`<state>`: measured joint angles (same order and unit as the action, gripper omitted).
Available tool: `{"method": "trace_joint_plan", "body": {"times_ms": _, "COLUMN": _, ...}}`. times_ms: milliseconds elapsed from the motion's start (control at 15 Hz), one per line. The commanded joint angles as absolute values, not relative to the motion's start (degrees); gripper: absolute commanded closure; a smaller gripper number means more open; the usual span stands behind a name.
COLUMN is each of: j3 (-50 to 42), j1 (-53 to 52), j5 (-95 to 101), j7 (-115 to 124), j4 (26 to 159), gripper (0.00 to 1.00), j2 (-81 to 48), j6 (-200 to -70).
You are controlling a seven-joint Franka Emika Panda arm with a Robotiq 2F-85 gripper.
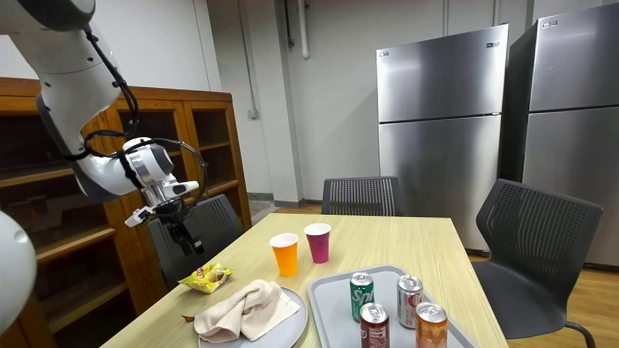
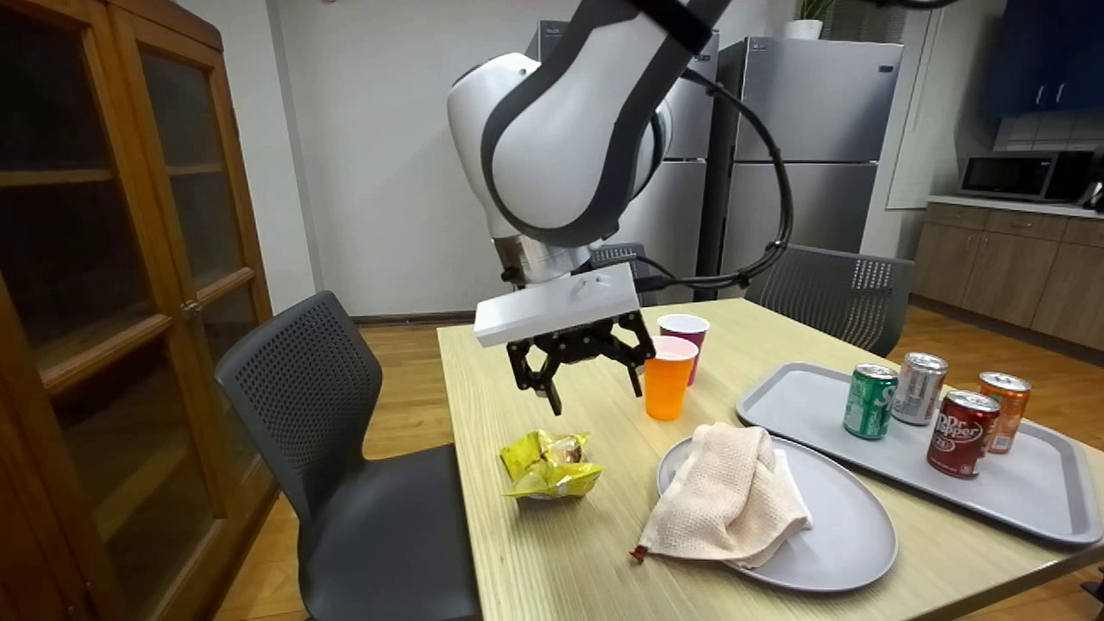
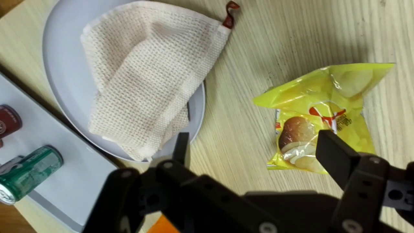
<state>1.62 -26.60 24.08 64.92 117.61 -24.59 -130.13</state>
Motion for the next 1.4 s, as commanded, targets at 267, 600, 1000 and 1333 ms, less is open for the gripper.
{"method": "trace_joint_plan", "body": {"times_ms": 267, "j3": 3.44, "j1": -21.9, "j5": 24.47, "j7": 61.91, "j4": 133.33, "gripper": 0.0, "j2": -13.0, "j6": -132.38}}
{"method": "trace_joint_plan", "body": {"times_ms": 600, "j3": 3.33, "j1": -18.9, "j5": 24.59, "j7": 61.33, "j4": 139.32, "gripper": 0.0, "j2": -10.73, "j6": -134.93}}
{"method": "trace_joint_plan", "body": {"times_ms": 1000, "j3": 1.67, "j1": -15.23, "j5": 24.71, "j7": 62.58, "j4": 143.41, "gripper": 0.0, "j2": -11.17, "j6": -139.74}}
{"method": "trace_joint_plan", "body": {"times_ms": 1333, "j3": -0.8, "j1": -12.68, "j5": 24.75, "j7": 62.88, "j4": 144.37, "gripper": 0.0, "j2": -13.03, "j6": -143.35}}
